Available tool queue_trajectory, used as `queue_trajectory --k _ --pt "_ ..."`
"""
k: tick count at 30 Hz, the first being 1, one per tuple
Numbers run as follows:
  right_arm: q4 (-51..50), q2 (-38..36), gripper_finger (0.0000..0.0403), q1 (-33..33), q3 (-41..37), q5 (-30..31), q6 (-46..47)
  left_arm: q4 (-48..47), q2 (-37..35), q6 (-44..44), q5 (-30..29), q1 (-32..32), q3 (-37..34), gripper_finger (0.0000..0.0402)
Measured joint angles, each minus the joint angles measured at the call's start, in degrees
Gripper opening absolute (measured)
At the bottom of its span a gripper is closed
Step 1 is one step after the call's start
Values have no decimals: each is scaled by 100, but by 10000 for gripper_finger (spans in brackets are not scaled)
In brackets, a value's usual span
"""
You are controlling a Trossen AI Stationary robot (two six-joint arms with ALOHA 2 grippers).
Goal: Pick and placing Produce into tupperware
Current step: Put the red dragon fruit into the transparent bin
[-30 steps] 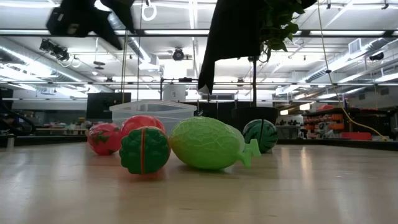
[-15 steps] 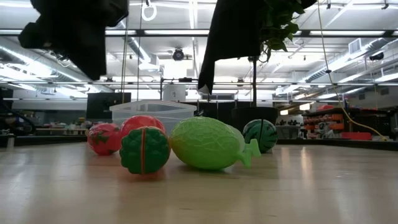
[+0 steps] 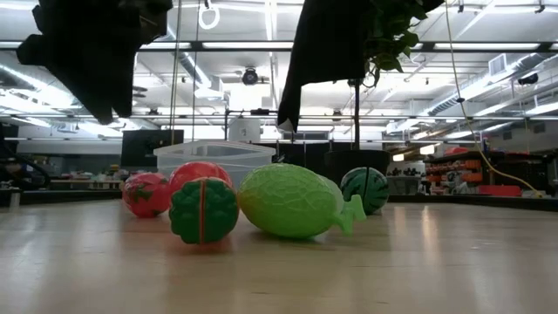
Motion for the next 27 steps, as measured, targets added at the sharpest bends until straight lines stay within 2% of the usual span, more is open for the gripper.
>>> queue_trajectory --k 6,11,19,27 --pt "176 40 40 -2 0 -24 -25 11 0 -611 96 239 0 300" --pt "211 -9 56 -2 0 -24 -98 208 33 -740 109 448 0 352" --pt "233 -73 75 -2 0 -24 -106 453 374 -820 26 550 2 395" --pt "216 -88 80 -2 0 -24 -112 592 974 -1576 -268 327 2 397"
